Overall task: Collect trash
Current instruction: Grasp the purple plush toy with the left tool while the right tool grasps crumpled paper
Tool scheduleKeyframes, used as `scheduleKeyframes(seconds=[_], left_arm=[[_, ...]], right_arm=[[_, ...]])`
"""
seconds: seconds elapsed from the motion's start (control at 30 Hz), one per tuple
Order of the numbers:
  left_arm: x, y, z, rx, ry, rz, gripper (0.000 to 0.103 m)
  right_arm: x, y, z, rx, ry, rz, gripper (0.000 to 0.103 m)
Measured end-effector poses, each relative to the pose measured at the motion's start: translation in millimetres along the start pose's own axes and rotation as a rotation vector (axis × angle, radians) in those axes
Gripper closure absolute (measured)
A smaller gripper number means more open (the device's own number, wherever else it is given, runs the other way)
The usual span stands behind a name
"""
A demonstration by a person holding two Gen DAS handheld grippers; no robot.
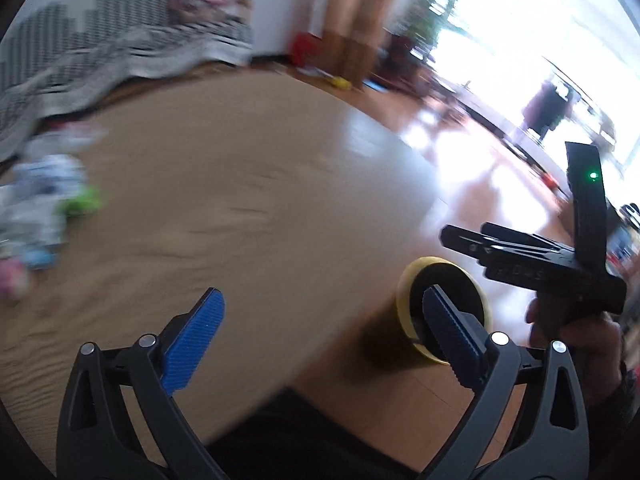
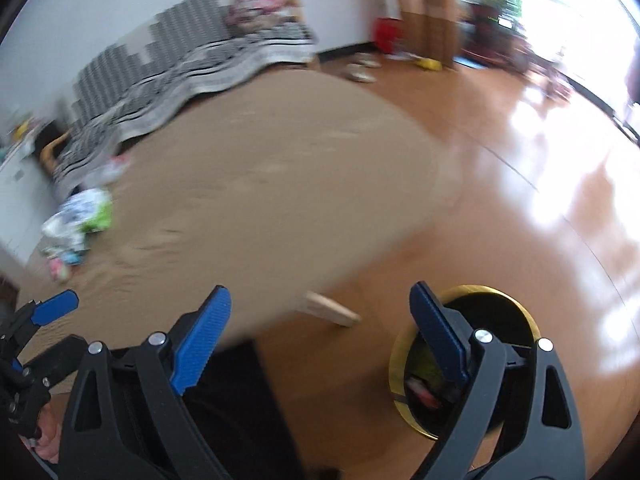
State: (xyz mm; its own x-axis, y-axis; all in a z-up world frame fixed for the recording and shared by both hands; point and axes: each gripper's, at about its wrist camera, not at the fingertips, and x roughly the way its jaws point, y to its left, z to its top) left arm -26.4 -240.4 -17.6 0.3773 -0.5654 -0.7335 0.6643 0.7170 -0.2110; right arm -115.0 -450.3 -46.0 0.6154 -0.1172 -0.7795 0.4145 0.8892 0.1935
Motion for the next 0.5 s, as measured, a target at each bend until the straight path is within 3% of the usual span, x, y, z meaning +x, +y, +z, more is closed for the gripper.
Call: scheduleKeyframes(seconds=[0.23,0.37,0.5], left_arm=[[-65.0,144.0,-32.5,-0.233,-0.057,0.283,0.006],[-88.9,209.4,-54.4,-0.340,-0.055,0.365,0.006],[-97.0,249.4,-60.1,-0.374,-0.055,0.398,0.007]], right_arm=[[31.9,145.2,29.8,-0.188,0.029,0.234,0.015],[52.2,220.7,38.8,-0.279,0.058,0.323,0.015],[69.6,273.4,52.7,-0.361,0.061,0.360,0.015]])
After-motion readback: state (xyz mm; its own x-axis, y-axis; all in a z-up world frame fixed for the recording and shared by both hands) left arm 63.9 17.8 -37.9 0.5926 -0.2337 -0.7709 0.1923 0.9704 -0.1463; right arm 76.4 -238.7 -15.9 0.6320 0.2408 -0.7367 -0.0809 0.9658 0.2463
